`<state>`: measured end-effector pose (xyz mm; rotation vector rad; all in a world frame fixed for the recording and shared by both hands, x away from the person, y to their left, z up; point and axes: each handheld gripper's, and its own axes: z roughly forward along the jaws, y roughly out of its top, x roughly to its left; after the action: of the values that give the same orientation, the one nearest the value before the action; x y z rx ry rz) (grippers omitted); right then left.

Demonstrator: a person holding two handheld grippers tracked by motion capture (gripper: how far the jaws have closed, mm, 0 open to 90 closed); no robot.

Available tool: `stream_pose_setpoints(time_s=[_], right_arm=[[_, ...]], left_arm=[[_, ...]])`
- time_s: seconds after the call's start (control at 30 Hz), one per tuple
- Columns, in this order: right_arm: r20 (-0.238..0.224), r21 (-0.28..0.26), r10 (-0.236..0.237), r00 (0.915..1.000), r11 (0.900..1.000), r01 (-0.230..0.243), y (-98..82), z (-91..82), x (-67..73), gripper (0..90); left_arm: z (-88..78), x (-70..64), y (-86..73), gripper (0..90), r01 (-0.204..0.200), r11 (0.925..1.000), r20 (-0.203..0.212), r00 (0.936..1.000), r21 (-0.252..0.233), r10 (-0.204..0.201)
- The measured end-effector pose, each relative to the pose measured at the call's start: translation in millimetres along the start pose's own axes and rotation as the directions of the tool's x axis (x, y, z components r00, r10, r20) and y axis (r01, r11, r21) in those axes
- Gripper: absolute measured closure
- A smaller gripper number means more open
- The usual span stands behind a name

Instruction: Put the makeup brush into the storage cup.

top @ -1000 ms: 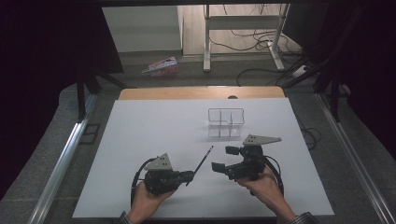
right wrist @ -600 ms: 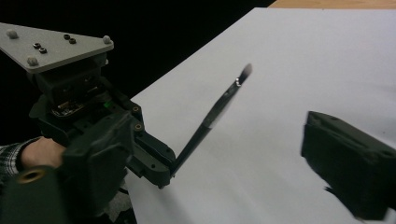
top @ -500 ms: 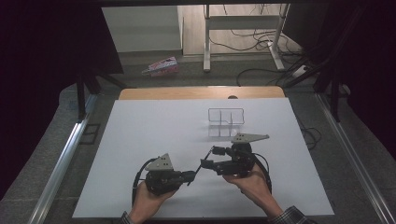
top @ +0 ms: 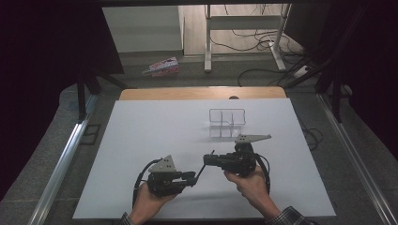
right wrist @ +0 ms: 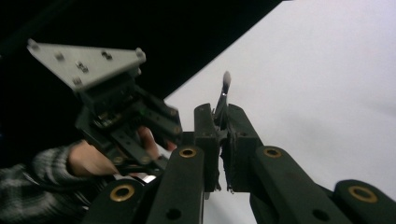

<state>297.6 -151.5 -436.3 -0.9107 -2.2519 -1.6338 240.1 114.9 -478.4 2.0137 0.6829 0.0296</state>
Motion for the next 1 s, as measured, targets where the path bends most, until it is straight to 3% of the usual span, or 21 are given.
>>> stream_pose_setpoints(time_s=[0.2, 0.37, 0.57, 1.0], right_arm=[[0.065, 0.026, -0.070, 0.9954, 0.997, 0.069, -2.0, 1.2, 3.7, 84.8], [0.080, 0.029, -0.099, 0.9919, 0.995, 0.097, -3.0, -0.7, 3.7, 84.8], [0.103, 0.041, -0.118, 0.9876, 0.993, 0.114, -2.3, -3.9, 4.5, 84.8], [0.179, 0.040, -0.180, 0.9672, 0.984, 0.176, -3.1, -12.2, 6.5, 84.7]], left_arm=[[-2.2, 2.4, -0.5, 41.3, 0.019, 0.9995, -0.038, 0.9991, 0.024, -0.018], [-4.7, 3.9, -2.2, 26.5, 0.026, 0.9981, -0.075, 0.9969, 0.056, -0.022], [-7.0, 2.3, -4.5, 8.8, 0.028, 0.9958, -0.159, 0.9872, 0.088, -0.013], [-27.1, 4.3, -15.8, 1.4, 0.065, 0.9921, -0.222, 0.9743, 0.107, -0.040]])
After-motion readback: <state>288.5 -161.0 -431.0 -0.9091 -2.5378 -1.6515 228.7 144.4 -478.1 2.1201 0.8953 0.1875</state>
